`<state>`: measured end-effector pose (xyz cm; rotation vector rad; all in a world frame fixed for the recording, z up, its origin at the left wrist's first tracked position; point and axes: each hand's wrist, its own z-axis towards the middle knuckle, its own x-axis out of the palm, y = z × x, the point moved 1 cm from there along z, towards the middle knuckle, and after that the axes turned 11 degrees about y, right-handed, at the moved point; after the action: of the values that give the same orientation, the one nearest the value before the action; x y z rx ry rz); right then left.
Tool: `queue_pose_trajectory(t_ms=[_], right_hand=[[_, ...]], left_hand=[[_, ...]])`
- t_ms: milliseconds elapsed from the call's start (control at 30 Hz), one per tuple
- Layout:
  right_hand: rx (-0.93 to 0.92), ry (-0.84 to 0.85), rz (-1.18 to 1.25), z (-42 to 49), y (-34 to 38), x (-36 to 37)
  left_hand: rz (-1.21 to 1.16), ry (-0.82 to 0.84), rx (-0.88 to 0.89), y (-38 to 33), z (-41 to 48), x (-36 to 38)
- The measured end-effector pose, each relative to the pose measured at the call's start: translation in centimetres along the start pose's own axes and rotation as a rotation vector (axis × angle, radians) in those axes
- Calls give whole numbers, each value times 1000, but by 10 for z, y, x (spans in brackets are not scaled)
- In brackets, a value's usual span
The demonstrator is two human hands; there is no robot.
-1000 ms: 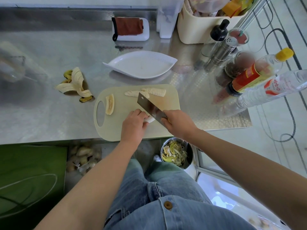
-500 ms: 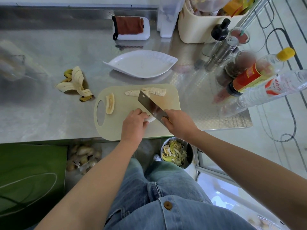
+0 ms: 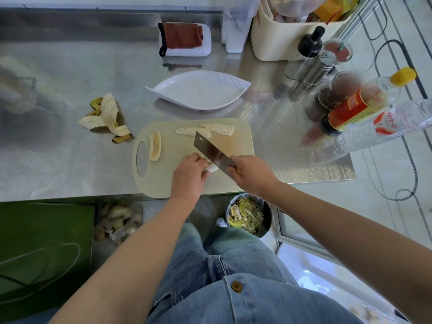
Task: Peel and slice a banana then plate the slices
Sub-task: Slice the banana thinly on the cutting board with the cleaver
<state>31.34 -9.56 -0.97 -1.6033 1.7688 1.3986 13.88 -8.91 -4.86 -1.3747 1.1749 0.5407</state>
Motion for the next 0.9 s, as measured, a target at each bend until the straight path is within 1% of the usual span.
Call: queue_pose_trajectory(t_ms=[233, 433, 900], right_hand=[[43, 22, -41, 1, -3, 7], [-18, -44, 35, 0, 0, -1], [11, -2, -22, 1, -1, 3]], left_hand=[[-21, 2, 7, 0, 0, -1], [-2, -4, 9, 0, 0, 0], [-1, -2, 5, 1, 1, 0]])
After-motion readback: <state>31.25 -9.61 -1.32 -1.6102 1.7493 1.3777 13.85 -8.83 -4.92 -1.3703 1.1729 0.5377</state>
